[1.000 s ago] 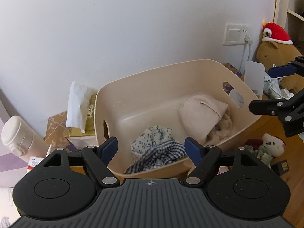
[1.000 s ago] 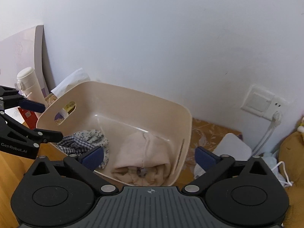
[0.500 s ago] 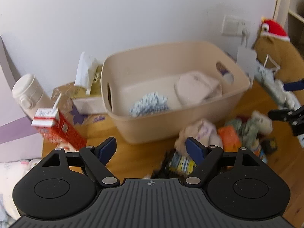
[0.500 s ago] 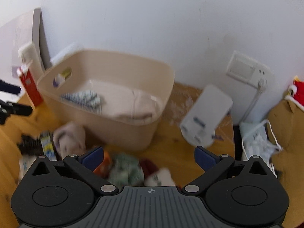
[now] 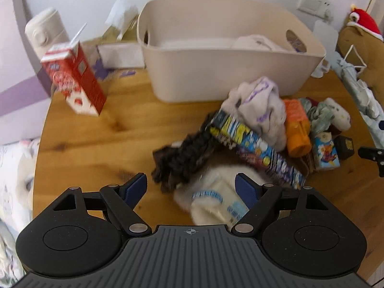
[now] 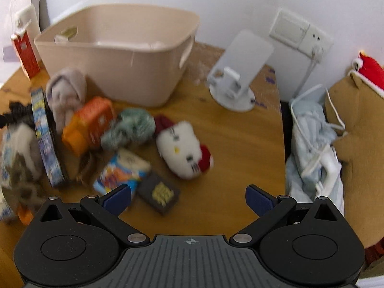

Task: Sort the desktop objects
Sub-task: 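Move both tools back over the table toward the remaining items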

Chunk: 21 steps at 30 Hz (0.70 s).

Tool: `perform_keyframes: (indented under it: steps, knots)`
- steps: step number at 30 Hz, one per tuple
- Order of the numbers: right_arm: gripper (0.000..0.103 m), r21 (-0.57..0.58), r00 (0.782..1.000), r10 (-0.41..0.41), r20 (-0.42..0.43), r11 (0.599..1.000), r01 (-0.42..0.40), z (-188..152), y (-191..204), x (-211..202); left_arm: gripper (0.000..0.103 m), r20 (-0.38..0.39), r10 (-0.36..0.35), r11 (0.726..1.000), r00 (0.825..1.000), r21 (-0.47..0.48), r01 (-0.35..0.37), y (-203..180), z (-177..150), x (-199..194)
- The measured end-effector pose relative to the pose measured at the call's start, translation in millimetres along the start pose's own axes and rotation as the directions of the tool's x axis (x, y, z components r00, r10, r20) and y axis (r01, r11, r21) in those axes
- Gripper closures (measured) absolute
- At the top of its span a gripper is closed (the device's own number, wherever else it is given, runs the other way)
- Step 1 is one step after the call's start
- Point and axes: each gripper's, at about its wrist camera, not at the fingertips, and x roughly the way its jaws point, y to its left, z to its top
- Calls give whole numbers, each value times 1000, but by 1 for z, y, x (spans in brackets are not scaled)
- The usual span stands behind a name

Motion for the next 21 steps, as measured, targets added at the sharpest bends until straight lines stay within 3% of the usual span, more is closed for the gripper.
perform_keyframes:
  steps: [4,9,15,19,21]
  knots:
    - [0,-4,999,-6,-42,1000,6,-12,-4,10,21,-16,14,1000,1000,-9,-14,0,-7,2]
    - [0,36,996,8,-85,999,-5,-20,-12,23,21,-29,-5,995,1000,-97,2,1,-10,3]
    - [0,227,996,80,-41,971,-69,-15,-26,23,21,-51,-13,990,999,-140,5,-4,-13,6]
    - [0,392,991,132,-23,913,-112,-11,-32,27,21,-57,-11,988,998,-154,2,-6,-15,8]
    - [0,418,991,132,-29,902,-108,-10,-28,32,21,-63,-11,986,998,-166,0,-6,-16,10]
